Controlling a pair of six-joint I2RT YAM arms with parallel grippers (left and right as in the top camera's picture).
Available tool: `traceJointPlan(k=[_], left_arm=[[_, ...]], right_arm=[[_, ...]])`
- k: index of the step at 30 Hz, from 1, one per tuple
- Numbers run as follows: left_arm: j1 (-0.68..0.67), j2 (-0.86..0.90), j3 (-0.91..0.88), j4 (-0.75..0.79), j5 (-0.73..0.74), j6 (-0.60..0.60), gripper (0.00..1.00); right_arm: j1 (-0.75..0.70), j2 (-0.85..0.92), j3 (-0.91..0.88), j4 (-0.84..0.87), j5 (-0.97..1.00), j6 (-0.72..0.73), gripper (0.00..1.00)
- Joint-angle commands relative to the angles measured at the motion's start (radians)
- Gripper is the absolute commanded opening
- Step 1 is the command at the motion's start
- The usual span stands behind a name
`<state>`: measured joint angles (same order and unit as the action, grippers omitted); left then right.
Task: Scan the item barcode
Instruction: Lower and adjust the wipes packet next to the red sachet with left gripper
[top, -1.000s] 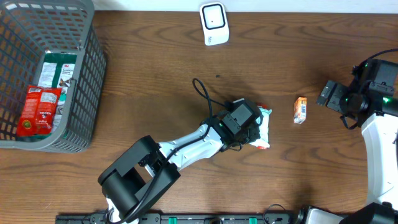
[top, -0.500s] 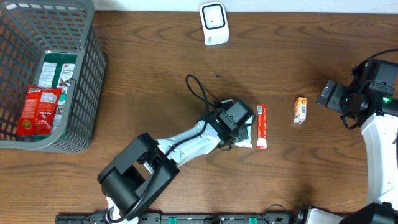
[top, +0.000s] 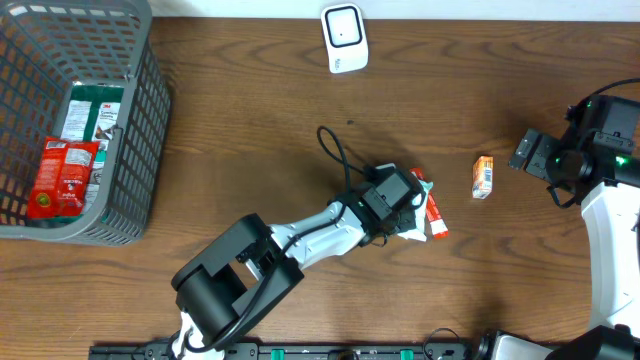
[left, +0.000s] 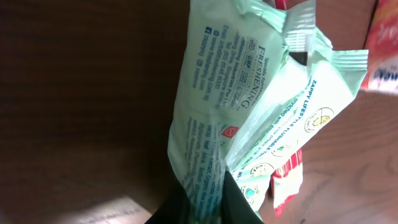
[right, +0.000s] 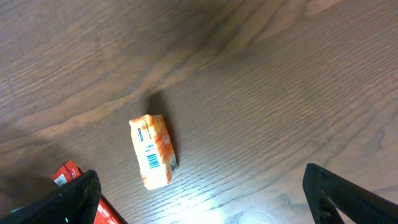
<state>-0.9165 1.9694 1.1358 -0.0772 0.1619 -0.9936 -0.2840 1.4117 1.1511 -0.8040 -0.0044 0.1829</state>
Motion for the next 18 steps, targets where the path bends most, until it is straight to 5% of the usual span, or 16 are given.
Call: traceJointPlan(k=[1, 2, 5, 11, 13, 15, 18], left_arm=[[0.05, 0.035, -0.006, -0.011, -0.042, 0.032, 0.17], [0.063, 0.033, -0.006, -0.013, -0.038, 0.048, 0.38], [0.083, 0.006, -0.006, -0.02, -0.032, 0.104, 0.63], [0.118, -0.144, 0.009, -0.088, -0.047, 0.25, 0.71], [0.119, -0.201, 0.009, -0.106, -0.045, 0.316, 0.59], [0.118, -0.24, 0.009, -0.108, -0.018, 0.371, 0.13], [0.119, -0.252, 0.009, -0.108, 0.088, 0.393, 0.07]], right_arm=[[-0.004, -0.001, 0.01, -0.001, 0.003, 0.014, 0.99], [-0.004, -0.001, 0.01, -0.001, 0.003, 0.014, 0.99], [-0.004, -0.001, 0.01, -0.001, 0.003, 0.014, 0.99], [-0.004, -0.001, 0.01, -0.001, 0.003, 0.014, 0.99], [-0.004, -0.001, 0.01, -0.001, 0.002, 0.014, 0.99], [-0.004, -0.001, 0.01, -0.001, 0.003, 0.014, 0.99], [-0.004, -0.001, 0.01, -0.001, 0.003, 0.014, 0.99]])
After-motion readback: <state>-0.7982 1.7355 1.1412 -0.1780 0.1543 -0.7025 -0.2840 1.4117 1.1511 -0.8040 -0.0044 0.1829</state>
